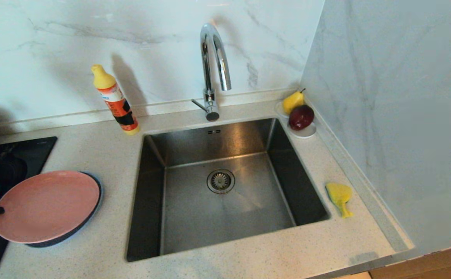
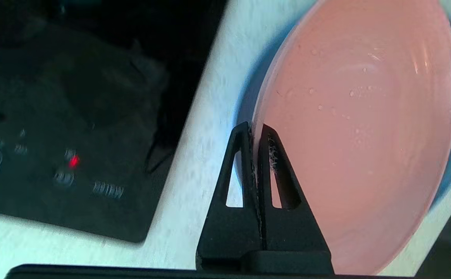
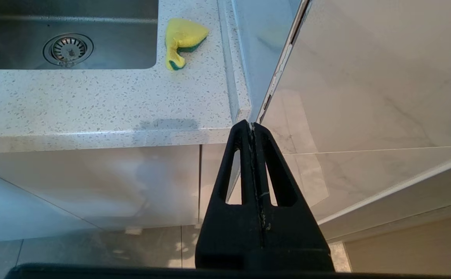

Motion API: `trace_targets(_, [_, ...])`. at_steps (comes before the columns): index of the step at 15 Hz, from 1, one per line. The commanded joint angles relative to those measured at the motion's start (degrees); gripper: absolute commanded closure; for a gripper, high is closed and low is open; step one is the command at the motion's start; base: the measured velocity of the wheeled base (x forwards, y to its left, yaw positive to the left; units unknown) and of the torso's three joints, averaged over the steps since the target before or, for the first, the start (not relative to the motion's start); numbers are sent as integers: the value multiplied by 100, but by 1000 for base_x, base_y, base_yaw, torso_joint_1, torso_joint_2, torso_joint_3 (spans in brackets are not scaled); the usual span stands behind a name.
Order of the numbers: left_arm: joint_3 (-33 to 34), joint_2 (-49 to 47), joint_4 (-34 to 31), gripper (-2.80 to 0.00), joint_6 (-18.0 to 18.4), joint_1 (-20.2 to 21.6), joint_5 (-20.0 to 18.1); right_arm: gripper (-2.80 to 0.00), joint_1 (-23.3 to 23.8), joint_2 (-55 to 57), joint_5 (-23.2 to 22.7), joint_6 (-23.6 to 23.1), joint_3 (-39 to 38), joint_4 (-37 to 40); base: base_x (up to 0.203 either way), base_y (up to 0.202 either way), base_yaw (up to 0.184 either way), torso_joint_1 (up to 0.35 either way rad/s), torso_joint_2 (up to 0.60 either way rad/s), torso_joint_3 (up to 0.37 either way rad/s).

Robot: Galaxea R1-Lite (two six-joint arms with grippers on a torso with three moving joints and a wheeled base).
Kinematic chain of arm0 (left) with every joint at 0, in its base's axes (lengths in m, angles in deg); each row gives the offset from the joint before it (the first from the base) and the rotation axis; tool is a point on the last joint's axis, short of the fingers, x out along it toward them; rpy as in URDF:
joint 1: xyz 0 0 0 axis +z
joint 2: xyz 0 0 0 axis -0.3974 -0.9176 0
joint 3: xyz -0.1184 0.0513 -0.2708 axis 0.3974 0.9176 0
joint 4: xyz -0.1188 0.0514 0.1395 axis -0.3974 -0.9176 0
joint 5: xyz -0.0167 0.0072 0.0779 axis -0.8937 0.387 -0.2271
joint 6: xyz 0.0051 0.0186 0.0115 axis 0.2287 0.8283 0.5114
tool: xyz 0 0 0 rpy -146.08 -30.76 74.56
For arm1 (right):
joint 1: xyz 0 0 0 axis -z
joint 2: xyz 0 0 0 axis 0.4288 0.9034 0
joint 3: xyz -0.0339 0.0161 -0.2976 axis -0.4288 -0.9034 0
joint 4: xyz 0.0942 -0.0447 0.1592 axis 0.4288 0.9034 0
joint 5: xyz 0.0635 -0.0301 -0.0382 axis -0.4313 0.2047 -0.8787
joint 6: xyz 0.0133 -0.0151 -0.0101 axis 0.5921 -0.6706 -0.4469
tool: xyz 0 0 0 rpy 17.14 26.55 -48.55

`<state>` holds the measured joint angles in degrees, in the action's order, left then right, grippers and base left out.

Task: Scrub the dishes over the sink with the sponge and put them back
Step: Place the plate on the plate

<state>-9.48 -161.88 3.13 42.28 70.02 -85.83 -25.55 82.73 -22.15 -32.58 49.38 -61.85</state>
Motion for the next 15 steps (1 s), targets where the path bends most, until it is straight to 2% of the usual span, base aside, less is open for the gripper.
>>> trace_targets(1, [72,-172,172,0,-263,37,-370,0,-2,-1,-3,-4,0,-1,0,0,0,0,0,0])
trace_targets(3, [124,-188,183,0,-385,94,-583,0,-2,-1,-3,0,0,-1,0,0,0,0,0,0])
trace_targets(6, [285,-171,192,0,-382,94,-853,0,-2,-1,-3,5,0,-1,0,0,0,0,0,0])
trace_targets(8, [289,-220,234,0,-370,112,-881,0,-2,-1,-3,-4,0,-1,0,0,0,0,0,0])
trace_targets(11, [283,-458,633,0,-386,153,-843,0,-2,-1,-3,-4,0,-1,0,0,0,0,0,0])
trace_targets(13, [244,-588,919,0,-394,327,-849,0,-2,-1,-3,-4,0,-1,0,0,0,0,0,0])
trace_targets(15, [282,-609,930,0,-333,425,-879,0,-2,-1,-3,-4,0,-1,0,0,0,0,0,0])
